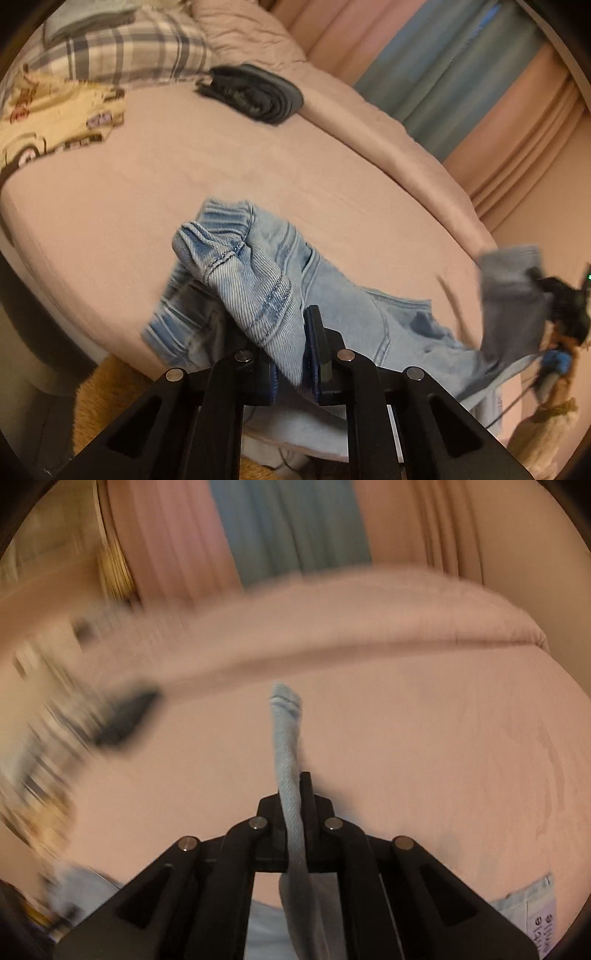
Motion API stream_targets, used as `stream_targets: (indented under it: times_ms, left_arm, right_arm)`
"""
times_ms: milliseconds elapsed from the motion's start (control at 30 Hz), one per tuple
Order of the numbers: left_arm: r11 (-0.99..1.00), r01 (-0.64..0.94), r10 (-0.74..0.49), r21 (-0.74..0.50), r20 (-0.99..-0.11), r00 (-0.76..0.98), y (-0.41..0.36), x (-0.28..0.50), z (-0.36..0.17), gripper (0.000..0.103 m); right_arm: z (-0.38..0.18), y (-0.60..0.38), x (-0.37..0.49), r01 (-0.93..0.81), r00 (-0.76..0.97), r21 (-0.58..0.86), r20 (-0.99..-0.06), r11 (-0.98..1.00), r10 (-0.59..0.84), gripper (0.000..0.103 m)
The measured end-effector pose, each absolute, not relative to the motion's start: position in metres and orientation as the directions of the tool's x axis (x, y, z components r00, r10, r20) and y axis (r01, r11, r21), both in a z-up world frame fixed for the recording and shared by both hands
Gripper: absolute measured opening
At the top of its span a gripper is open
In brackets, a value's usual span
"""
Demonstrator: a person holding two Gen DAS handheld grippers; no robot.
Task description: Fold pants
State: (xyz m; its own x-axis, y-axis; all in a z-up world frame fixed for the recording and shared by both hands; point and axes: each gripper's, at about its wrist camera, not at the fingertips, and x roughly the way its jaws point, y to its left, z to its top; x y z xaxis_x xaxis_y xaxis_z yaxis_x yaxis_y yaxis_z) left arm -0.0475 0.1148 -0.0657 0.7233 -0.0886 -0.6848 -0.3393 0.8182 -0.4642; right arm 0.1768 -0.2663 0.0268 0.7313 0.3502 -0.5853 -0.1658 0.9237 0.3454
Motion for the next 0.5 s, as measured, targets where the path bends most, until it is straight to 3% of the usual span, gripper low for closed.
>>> stream_targets:
  times_ms: [100,167,300,400,500]
  left_arm:
    - [0.861,-0.346,-0.054,-0.373,-0.743,0.667,0.110,-0.046,-0.077,0.013]
    - [0.872,-0.349,-0.043,-0.343,-0.765,0.643,0.107,-0.046,-0.087,0.013]
    - [0.860,-0.364,-0.078,-0.357,-0.798,0.598,0.112,-0.046,-0.099,0.014]
    - [0.870,-0.358,-0.071,-0.338,-0.807,0.587,0.111,-0.041,-0.094,0.013]
    - [0.873,-0.370,-0.052,-0.318,-0.815,0.577,0.108,-0.040,-0.093,0.013]
  right_arm:
    - [0.053,-0.321,0.125,-0.116,0.831,0.457,-0.441,0.882,0.338,0.004]
    - [0.041,-0.356,0.084,-0.029,0.867,0.479,-0.425,0.877,0.261,0.004]
    - [-0.028,-0.409,0.030,0.231,0.807,0.407,-0.588,0.884,0.060,0.004]
    - [-0.084,-0.434,0.006,0.338,0.712,0.406,-0.701,0.849,0.051,0.004]
    - [-0.107,-0.444,-0.008,0.374,0.687,0.424,-0.724,0.825,0.061,0.004]
